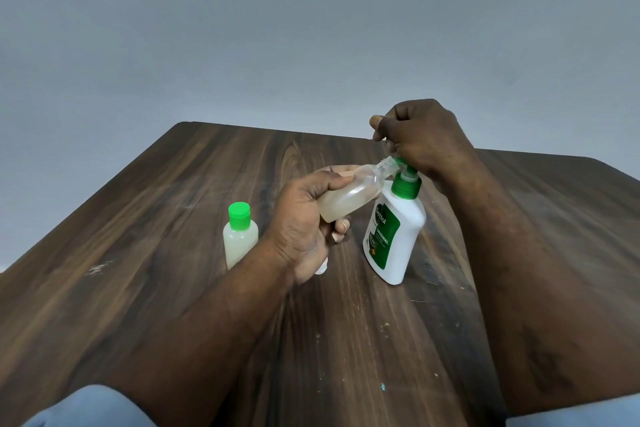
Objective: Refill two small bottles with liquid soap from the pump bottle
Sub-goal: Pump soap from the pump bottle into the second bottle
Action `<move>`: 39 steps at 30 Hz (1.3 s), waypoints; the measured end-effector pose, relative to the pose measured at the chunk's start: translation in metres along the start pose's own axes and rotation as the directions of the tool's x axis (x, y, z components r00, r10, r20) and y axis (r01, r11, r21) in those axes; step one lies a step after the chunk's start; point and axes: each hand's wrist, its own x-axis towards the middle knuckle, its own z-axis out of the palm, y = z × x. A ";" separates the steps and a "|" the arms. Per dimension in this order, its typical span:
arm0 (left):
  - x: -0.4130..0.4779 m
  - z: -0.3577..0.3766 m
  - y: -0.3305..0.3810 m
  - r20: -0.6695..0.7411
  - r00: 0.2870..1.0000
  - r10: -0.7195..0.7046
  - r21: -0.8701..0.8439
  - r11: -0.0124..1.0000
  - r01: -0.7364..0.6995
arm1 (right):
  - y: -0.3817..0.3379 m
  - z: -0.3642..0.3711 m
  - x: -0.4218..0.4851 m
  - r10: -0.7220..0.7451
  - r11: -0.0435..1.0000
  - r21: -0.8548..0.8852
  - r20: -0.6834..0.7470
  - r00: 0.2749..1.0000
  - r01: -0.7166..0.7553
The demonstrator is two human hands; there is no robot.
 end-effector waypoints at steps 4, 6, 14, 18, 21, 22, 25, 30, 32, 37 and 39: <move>-0.002 0.002 0.002 0.004 1.000 -0.001 0.002 1.000 0.001 | 0.000 0.001 0.000 0.007 1.000 -0.012 0.013 1.000 -0.007; -0.002 0.002 0.003 -0.007 1.000 -0.001 0.003 1.000 0.001 | -0.001 0.003 -0.001 0.029 0.999 -0.016 0.031 0.999 -0.029; -0.002 0.002 0.001 -0.022 1.000 -0.013 0.003 1.000 0.013 | 0.001 0.003 -0.002 0.042 0.999 -0.009 0.029 0.999 -0.042; -0.003 0.003 0.002 -0.020 1.000 -0.015 0.003 1.000 0.015 | -0.001 -0.001 -0.001 0.000 1.000 -0.009 -0.001 1.000 0.000; -0.003 0.003 0.002 -0.017 1.000 -0.004 0.012 1.000 0.004 | 0.000 0.000 0.001 0.013 1.000 0.004 0.011 1.000 -0.013; -0.003 0.003 0.002 -0.014 1.000 0.001 0.015 1.000 -0.001 | 0.000 0.001 0.001 0.023 1.000 0.002 0.018 1.000 -0.023; -0.004 0.004 0.003 -0.007 1.000 0.007 0.018 1.000 -0.007 | 0.000 0.005 -0.002 0.030 0.999 -0.021 0.053 0.998 -0.029; -0.004 0.004 0.002 -0.002 1.000 -0.002 0.019 1.000 0.002 | -0.001 0.004 -0.003 0.033 0.999 -0.021 0.044 0.998 -0.032; -0.003 0.003 0.002 -0.011 1.000 -0.006 0.016 1.000 0.006 | -0.002 0.003 -0.003 0.025 0.999 -0.029 0.039 0.999 -0.024; -0.004 0.003 0.002 -0.006 1.000 -0.007 0.015 1.000 0.007 | -0.002 0.000 -0.002 0.017 1.000 0.006 0.009 1.000 -0.017; -0.004 0.003 0.002 0.001 1.000 -0.005 0.023 1.000 0.005 | -0.002 0.002 -0.002 0.017 1.000 0.003 0.017 1.000 -0.017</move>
